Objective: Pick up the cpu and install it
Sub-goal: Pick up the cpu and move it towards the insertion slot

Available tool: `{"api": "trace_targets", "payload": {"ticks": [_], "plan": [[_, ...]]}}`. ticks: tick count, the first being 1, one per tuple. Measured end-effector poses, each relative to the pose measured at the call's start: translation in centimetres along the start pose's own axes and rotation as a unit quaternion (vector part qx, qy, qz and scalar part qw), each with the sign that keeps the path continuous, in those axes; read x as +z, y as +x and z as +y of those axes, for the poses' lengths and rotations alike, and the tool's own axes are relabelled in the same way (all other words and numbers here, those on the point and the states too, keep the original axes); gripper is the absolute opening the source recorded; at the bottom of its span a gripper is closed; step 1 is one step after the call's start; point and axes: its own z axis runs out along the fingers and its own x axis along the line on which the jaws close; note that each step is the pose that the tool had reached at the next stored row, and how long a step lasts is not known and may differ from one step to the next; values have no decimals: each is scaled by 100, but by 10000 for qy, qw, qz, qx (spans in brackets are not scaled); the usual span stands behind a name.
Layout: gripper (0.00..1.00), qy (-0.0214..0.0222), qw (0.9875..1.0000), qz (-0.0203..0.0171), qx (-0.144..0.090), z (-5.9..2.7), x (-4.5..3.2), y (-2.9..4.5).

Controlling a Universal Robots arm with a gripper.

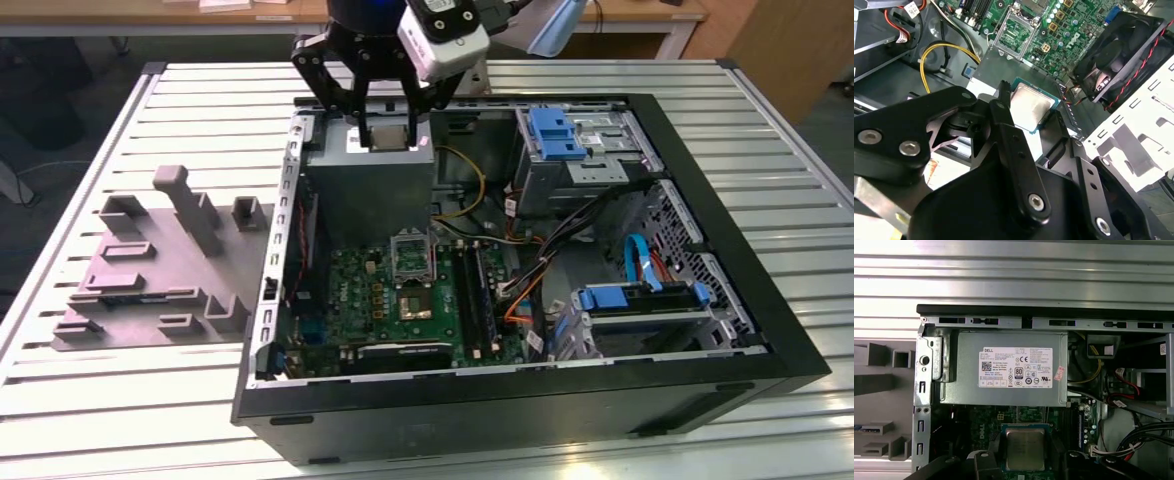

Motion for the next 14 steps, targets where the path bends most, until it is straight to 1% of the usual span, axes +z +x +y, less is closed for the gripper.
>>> {"api": "trace_targets", "payload": {"ticks": [9,12,14], "plan": [[47,0,10000,0,0,0,0,-4],[47,0,10000,1,0,0,0,-38],[47,0,10000,0,0,-1,1,-48]]}}
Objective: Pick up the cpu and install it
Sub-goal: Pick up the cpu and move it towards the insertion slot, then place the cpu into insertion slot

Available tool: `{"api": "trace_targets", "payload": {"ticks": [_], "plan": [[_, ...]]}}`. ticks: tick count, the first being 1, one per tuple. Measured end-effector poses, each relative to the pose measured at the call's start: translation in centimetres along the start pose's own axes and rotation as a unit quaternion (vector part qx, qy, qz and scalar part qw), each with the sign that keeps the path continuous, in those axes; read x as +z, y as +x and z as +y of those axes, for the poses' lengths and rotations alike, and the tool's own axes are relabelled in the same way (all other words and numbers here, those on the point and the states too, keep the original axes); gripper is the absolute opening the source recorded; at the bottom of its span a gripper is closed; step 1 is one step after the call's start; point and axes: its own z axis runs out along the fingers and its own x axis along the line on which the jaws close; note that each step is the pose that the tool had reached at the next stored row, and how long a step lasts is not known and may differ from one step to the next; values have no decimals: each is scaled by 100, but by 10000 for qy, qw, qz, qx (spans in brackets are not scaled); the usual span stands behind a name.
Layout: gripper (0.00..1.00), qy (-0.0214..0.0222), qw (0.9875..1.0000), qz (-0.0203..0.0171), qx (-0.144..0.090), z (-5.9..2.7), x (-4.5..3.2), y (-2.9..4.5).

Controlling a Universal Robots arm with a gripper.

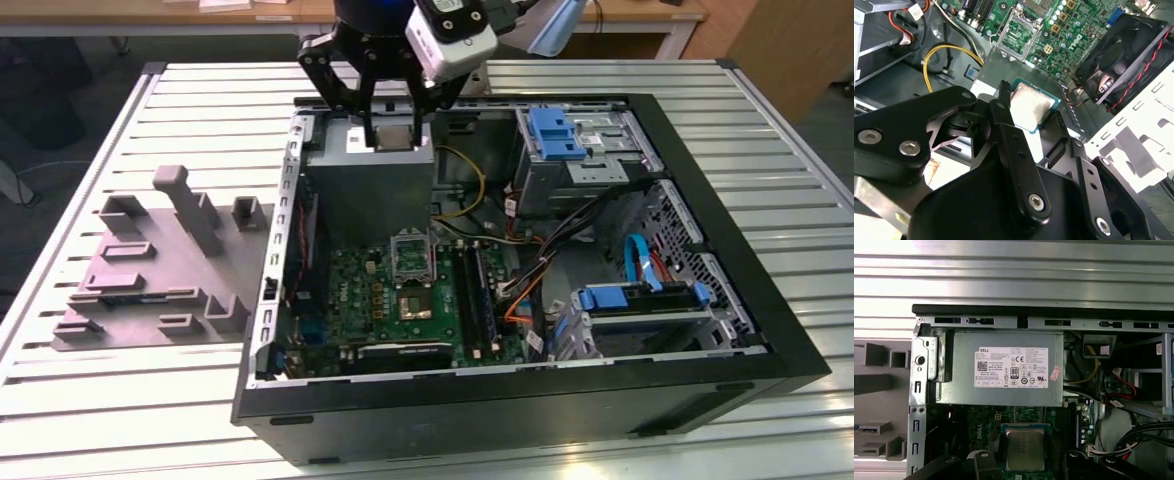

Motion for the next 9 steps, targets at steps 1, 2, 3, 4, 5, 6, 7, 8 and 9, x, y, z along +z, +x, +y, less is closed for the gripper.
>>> {"api": "trace_targets", "payload": {"ticks": [1,2,3,4,5,6,7,8,9], "plan": [[47,0,10000,0,1,0,0,0],[47,0,10000,0,2,0,1,0],[47,2,10000,0,2,-2,0,-1],[47,6,10000,0,3,-12,0,-2],[47,10,10000,0,6,-26,0,-2],[47,14,10000,0,10,-36,1,-1],[47,14,10000,-1,14,-39,2,-1],[47,15,10000,-1,15,-39,1,-1],[47,15,10000,-1,19,-40,1,-1]]}}
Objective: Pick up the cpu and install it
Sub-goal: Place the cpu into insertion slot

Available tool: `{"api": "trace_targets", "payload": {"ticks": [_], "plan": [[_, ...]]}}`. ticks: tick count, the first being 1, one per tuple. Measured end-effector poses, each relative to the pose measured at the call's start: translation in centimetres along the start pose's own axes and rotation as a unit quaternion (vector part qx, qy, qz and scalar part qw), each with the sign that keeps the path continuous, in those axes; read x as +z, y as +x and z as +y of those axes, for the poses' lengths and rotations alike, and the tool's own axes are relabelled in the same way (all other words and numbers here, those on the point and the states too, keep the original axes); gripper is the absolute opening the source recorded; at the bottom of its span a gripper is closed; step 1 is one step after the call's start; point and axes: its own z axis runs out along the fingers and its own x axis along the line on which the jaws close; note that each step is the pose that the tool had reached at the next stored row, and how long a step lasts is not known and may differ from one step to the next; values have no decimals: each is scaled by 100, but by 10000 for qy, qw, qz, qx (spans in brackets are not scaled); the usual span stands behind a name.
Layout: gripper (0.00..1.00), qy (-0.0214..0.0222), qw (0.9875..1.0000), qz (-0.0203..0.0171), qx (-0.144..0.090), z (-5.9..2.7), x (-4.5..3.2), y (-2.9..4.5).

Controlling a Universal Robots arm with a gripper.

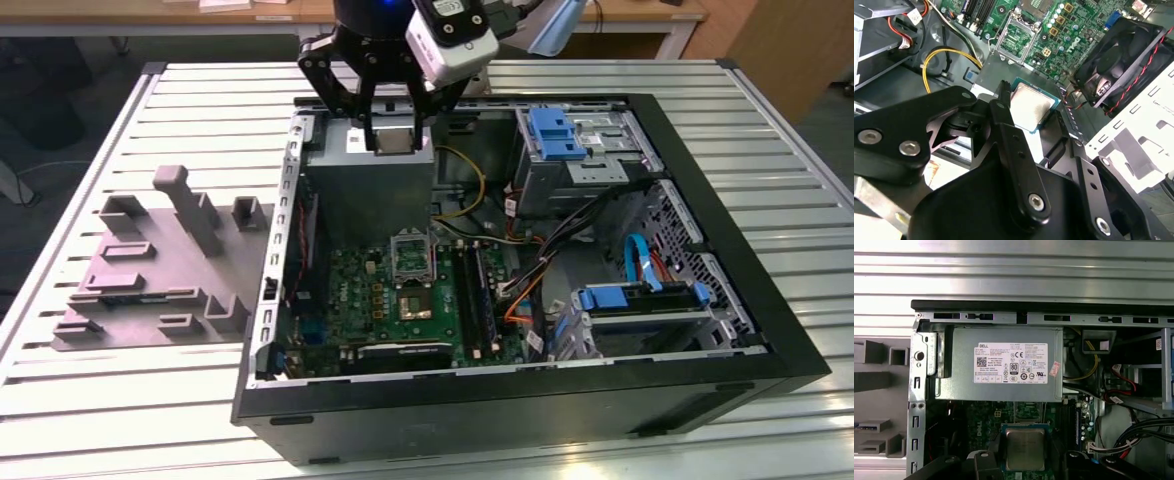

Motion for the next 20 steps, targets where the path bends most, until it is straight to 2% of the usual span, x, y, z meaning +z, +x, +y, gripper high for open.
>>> {"api": "trace_targets", "payload": {"ticks": [20], "plan": [[47,0,10000,0,7,-1,8,0]]}}
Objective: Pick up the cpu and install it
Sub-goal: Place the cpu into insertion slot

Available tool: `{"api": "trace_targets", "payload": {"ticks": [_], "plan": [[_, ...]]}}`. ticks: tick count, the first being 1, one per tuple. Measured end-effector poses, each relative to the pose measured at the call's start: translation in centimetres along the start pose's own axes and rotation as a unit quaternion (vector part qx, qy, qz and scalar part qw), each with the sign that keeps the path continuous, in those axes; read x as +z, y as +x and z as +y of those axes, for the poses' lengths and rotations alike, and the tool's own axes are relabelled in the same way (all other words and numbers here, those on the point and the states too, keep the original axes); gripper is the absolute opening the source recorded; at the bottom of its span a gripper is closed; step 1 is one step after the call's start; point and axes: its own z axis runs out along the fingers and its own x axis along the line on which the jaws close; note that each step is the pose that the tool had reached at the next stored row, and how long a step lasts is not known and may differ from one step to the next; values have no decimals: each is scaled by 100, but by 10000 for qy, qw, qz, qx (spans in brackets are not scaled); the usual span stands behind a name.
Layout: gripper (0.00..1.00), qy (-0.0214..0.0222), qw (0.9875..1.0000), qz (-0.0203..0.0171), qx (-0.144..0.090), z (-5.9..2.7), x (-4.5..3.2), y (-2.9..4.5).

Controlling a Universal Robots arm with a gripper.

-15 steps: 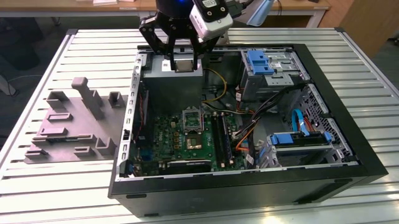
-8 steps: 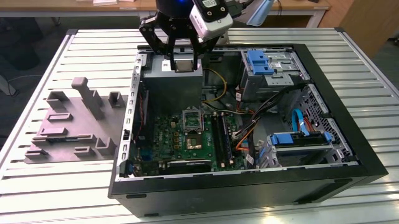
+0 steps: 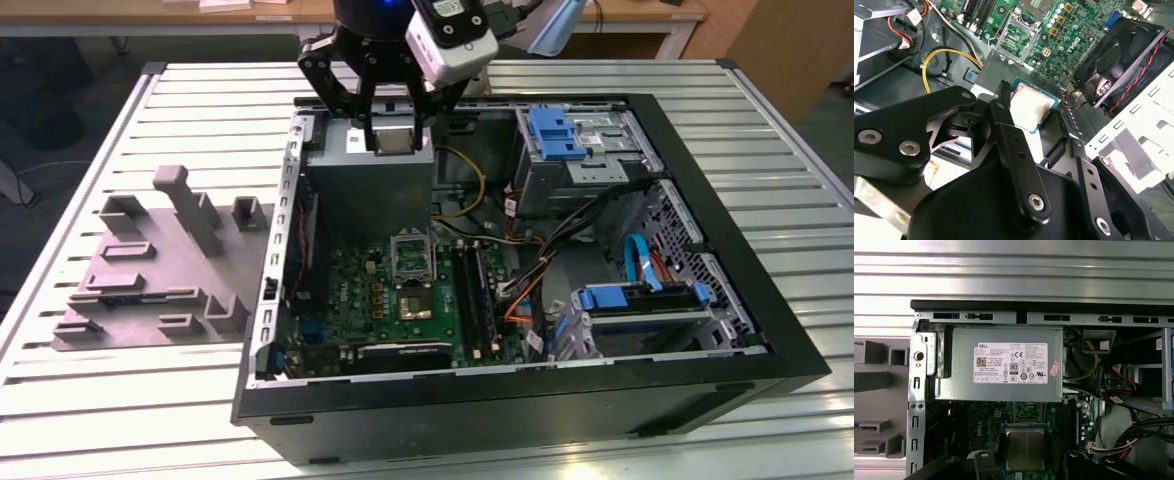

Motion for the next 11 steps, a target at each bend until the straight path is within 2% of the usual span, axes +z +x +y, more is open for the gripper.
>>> {"api": "trace_targets", "payload": {"ticks": [3,7,11], "plan": [[47,0,10000,1,0,-13,24,0],[47,0,10000,2,2,-71,55,-4],[47,0,10000,1,12,-90,125,-41]]}}
